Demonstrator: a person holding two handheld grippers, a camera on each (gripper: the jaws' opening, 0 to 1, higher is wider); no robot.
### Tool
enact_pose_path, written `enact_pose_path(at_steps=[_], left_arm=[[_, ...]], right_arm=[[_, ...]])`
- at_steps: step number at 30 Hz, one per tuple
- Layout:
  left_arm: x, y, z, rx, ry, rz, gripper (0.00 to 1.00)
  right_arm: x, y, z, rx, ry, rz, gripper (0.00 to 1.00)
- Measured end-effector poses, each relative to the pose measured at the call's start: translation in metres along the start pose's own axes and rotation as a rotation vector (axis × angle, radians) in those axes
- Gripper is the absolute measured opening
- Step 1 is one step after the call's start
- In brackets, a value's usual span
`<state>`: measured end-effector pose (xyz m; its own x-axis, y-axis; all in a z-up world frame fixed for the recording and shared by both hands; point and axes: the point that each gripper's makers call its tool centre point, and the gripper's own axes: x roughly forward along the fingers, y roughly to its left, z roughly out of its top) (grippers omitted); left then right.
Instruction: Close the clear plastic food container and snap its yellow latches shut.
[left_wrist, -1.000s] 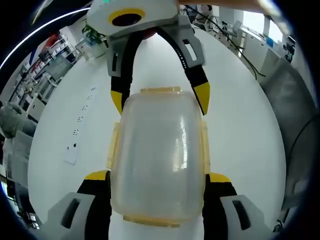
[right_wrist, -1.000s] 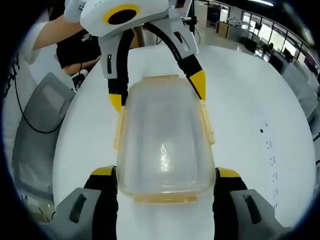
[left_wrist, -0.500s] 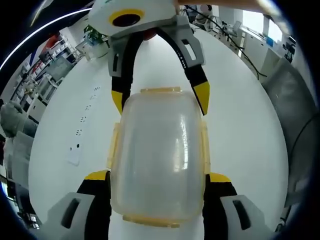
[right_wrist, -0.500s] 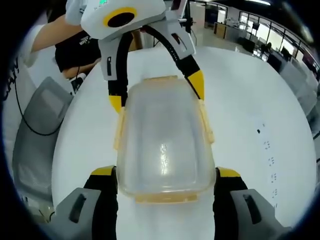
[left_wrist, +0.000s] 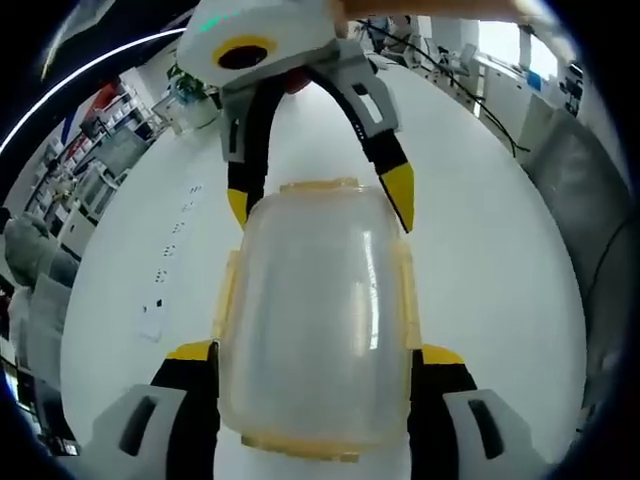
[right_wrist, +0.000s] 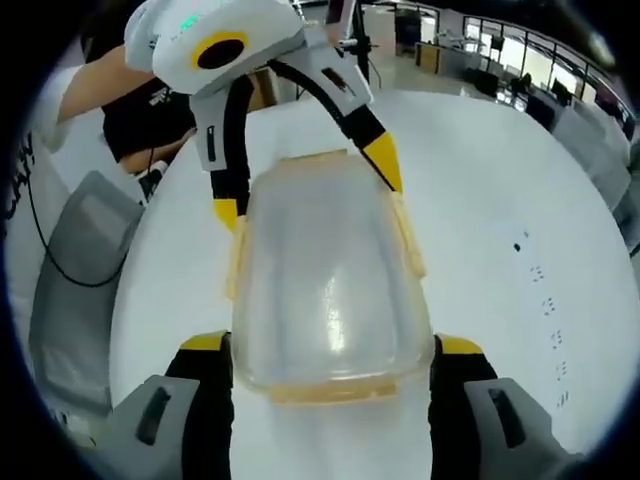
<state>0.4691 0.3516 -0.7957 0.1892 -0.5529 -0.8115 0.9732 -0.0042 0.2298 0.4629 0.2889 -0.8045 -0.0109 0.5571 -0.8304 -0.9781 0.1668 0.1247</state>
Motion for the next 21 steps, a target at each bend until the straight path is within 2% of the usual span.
enact_pose_path(at_steps=[2, 3, 5, 7, 9, 10, 13, 16, 20, 21], left_arm=[[0.001, 0.0, 0.001, 0.008, -0.006, 0.004, 0.76], [0.001, 0.0, 0.001, 0.01, -0.006, 0.007, 0.77], [0.003, 0.004, -0.001, 0.031, -0.001, 0.034, 0.84], [0.005, 0.0, 0.001, -0.004, -0.015, 0.025, 0.96], [0.005, -0.003, 0.004, -0.075, -0.044, 0.011, 0.95], [0.004, -0.002, 0.005, -0.075, -0.048, 0.017, 0.96], [0.002, -0.002, 0.009, -0.09, -0.078, 0.025, 0.97], [-0.004, -0.002, 0.012, -0.116, -0.103, 0.04, 0.99], [-0.014, -0.004, 0.018, -0.171, -0.148, 0.065, 0.99], [-0.018, -0.005, 0.021, -0.194, -0.178, 0.078, 0.99]], right_arm=[[0.002, -0.003, -0.005, -0.03, 0.025, -0.028, 0.83], [0.003, -0.006, -0.012, -0.062, 0.068, -0.044, 0.84], [0.006, -0.011, -0.019, -0.079, 0.098, -0.073, 0.88], [0.006, -0.008, -0.022, -0.03, 0.098, -0.067, 0.93], [0.004, -0.006, -0.014, 0.01, 0.04, -0.056, 0.96], [0.0, -0.007, -0.01, 0.005, 0.01, -0.061, 0.96], [-0.011, -0.008, -0.003, 0.007, -0.024, -0.079, 0.97], [-0.022, -0.009, 0.009, -0.012, -0.106, -0.101, 1.0], [-0.033, -0.007, 0.007, 0.024, -0.114, -0.135, 1.0], [-0.037, -0.006, 0.009, 0.027, -0.142, -0.154, 1.0]])
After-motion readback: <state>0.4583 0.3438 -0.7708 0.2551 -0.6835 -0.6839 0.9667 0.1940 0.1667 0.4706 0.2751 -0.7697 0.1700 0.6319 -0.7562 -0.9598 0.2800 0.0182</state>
